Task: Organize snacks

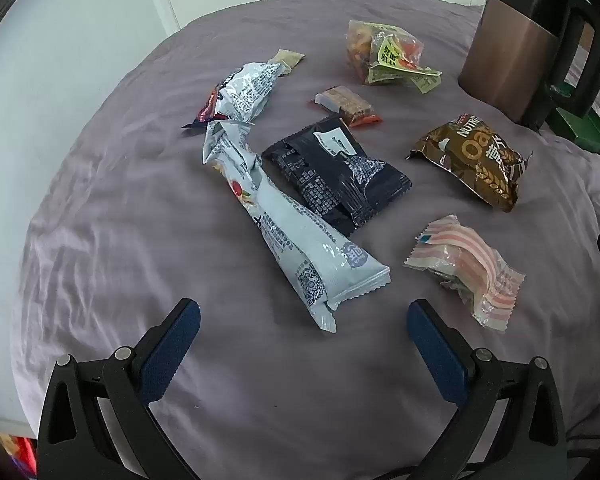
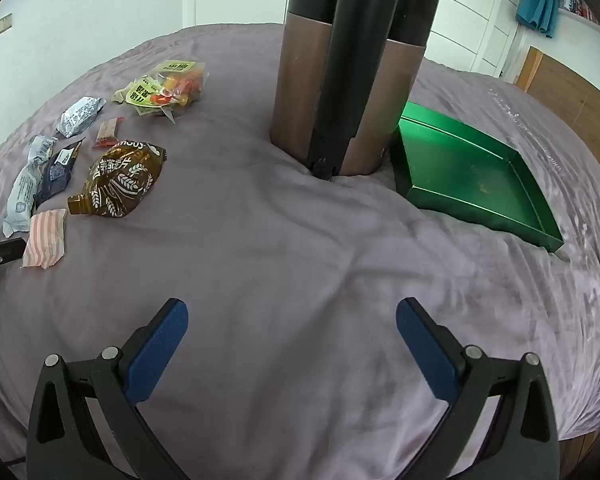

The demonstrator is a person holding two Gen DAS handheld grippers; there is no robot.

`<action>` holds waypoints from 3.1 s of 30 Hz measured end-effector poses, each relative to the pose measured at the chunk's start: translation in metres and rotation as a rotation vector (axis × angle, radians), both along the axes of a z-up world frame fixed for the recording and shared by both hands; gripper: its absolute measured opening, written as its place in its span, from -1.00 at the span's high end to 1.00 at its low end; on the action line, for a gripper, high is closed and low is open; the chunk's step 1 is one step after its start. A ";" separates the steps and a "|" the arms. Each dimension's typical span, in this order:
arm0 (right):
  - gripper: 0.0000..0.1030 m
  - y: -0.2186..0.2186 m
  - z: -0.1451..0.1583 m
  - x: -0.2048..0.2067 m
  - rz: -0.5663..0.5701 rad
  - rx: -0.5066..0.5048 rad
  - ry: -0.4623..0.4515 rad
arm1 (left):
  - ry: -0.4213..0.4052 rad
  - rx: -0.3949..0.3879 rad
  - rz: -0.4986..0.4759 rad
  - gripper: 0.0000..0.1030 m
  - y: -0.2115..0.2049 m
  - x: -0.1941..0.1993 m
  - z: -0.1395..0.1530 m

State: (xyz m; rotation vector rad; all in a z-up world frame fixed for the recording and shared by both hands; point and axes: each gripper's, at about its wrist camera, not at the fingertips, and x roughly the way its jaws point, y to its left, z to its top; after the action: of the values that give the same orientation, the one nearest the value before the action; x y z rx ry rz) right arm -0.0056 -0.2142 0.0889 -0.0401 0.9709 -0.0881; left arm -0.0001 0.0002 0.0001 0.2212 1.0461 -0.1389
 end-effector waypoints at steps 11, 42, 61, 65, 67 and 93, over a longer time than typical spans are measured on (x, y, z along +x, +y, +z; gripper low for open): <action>-1.00 -0.002 -0.004 0.000 -0.001 0.004 0.005 | 0.005 0.011 0.001 -0.98 0.000 -0.001 0.001; -1.00 -0.005 0.002 -0.006 -0.010 0.020 -0.011 | 0.003 0.008 0.006 -0.98 -0.002 -0.001 0.008; -1.00 -0.004 0.015 -0.011 -0.009 0.015 -0.031 | -0.007 -0.002 0.017 -0.98 0.004 -0.009 0.020; -1.00 -0.005 0.015 -0.011 -0.008 0.013 -0.031 | -0.003 -0.004 0.018 -0.98 0.002 -0.009 0.019; -1.00 -0.005 0.015 -0.011 -0.008 0.012 -0.030 | -0.002 -0.007 0.017 -0.98 0.002 -0.008 0.020; -1.00 -0.003 0.013 -0.012 -0.003 0.000 -0.022 | -0.013 -0.027 0.020 -0.98 0.006 -0.001 0.021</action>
State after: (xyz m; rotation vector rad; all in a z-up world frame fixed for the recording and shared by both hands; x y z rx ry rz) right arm -0.0180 -0.2172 0.1023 -0.0380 0.9488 -0.0910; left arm -0.0011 0.0059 0.0212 0.1870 1.0329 -0.1338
